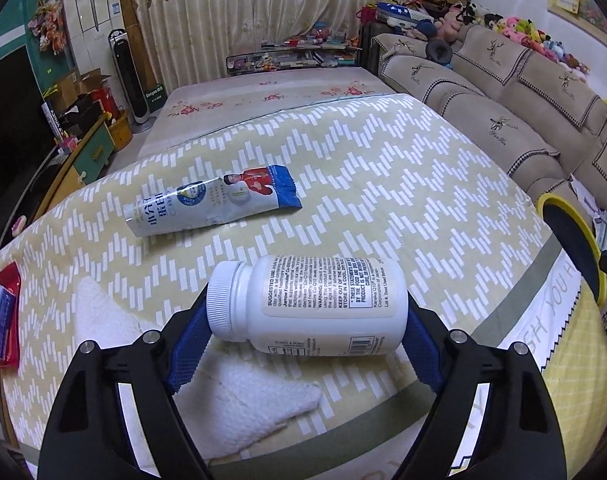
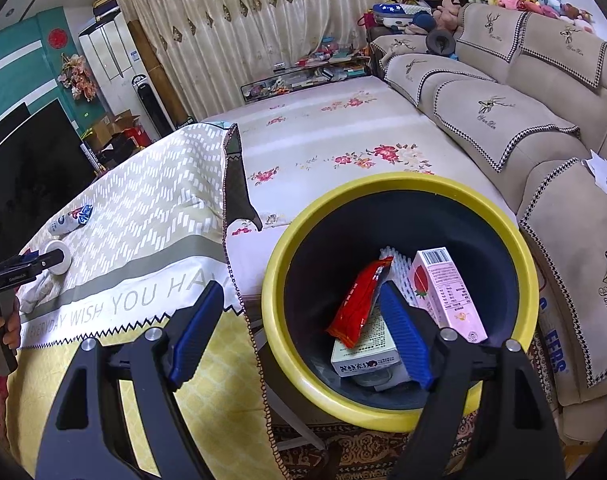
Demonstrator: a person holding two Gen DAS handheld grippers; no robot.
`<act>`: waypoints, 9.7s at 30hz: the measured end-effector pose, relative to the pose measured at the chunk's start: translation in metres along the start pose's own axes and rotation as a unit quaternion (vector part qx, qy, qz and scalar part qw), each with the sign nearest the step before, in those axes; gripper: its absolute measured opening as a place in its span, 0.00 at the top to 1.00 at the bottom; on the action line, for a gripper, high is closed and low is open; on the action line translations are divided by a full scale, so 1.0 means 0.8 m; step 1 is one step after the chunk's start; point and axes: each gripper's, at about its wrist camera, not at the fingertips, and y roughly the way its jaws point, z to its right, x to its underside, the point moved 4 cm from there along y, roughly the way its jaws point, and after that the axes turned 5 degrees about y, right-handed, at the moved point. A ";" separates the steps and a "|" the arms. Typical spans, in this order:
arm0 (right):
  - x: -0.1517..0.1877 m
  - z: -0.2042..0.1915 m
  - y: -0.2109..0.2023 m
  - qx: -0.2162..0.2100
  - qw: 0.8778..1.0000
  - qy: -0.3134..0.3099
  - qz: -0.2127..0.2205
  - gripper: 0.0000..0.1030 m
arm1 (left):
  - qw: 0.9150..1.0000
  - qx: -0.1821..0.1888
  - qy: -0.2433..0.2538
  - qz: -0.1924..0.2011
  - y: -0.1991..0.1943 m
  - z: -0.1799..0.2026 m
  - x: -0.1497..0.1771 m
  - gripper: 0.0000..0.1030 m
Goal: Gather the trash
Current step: 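Grasp the white pill bottle with the left gripper, then carry the white pill bottle over the bin and open the left gripper, then move the right gripper to the toothpaste tube and grasp it, then carry the toothpaste tube over the bin and open the right gripper, then grasp the white towel with the left gripper, then carry the white towel over the bin and open the left gripper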
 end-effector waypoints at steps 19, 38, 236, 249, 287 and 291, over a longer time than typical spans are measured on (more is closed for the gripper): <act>-0.003 0.025 -0.063 0.034 0.998 -0.021 0.057 0.27 | 0.992 0.070 0.081 0.070 -0.102 0.171 -0.017 0.19; 0.006 0.173 -0.148 0.125 0.983 0.058 0.120 0.24 | 0.961 0.177 0.210 0.027 -0.005 0.464 -0.070 0.19; -0.006 0.051 -0.067 0.027 0.997 0.011 0.065 0.34 | 0.997 -0.009 0.020 0.071 -0.127 0.077 0.038 0.90; -0.003 0.126 -0.105 0.070 0.992 0.027 0.102 0.34 | 0.975 0.144 0.143 0.090 -0.126 0.344 -0.070 0.90; 0.029 0.068 -0.160 0.033 0.993 -0.030 0.113 0.21 | 0.984 0.085 0.113 0.108 -0.131 0.363 -0.018 0.10; 0.040 0.017 -0.166 0.002 0.991 -0.068 0.115 0.10 | 0.988 0.014 0.067 0.137 -0.203 0.296 0.026 0.05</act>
